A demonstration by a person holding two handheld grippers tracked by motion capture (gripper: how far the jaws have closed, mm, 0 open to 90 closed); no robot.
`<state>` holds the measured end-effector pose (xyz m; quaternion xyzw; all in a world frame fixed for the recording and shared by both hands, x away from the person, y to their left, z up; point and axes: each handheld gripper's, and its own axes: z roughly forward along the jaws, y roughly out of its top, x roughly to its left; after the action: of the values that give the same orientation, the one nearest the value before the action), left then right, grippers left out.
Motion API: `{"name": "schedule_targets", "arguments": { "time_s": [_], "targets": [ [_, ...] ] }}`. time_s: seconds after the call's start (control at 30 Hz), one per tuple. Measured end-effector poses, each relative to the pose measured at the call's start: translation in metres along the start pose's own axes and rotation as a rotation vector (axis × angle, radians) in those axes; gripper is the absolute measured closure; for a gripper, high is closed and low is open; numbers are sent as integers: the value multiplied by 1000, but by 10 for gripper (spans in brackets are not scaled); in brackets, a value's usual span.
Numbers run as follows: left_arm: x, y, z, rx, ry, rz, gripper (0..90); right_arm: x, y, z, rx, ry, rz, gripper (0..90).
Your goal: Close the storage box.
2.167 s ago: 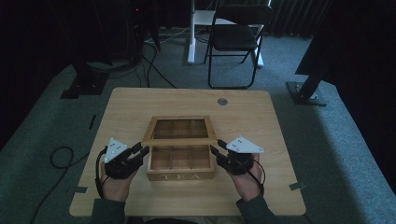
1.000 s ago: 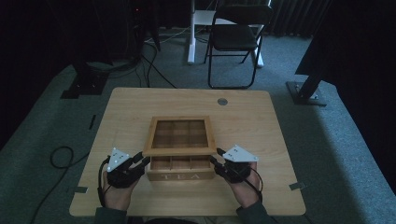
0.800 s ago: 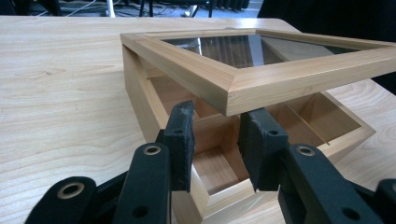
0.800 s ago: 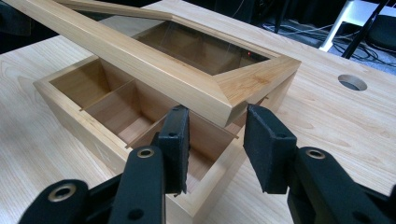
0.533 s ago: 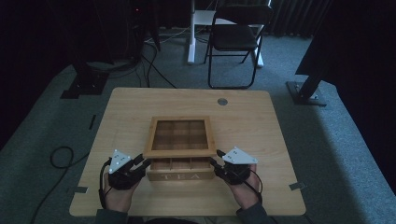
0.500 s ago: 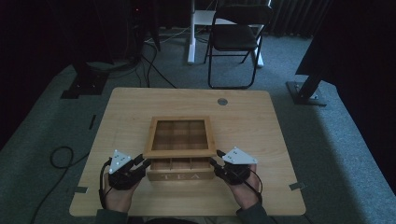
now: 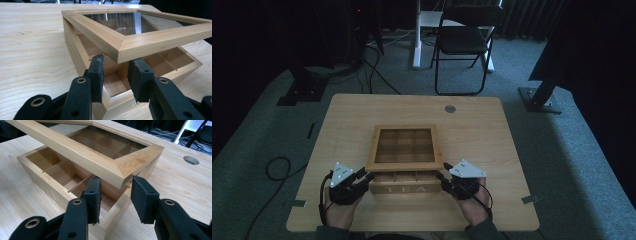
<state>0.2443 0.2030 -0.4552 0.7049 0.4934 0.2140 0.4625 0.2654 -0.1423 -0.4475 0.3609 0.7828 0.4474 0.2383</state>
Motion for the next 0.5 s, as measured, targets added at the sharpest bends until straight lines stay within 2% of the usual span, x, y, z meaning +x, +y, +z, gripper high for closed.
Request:
{"name": "schedule_targets", "arguments": {
  "time_s": [0.5],
  "targets": [
    [-1,-8,3,18,7,9,648,1,-9,2,17,13,18,582]
  ]
}}
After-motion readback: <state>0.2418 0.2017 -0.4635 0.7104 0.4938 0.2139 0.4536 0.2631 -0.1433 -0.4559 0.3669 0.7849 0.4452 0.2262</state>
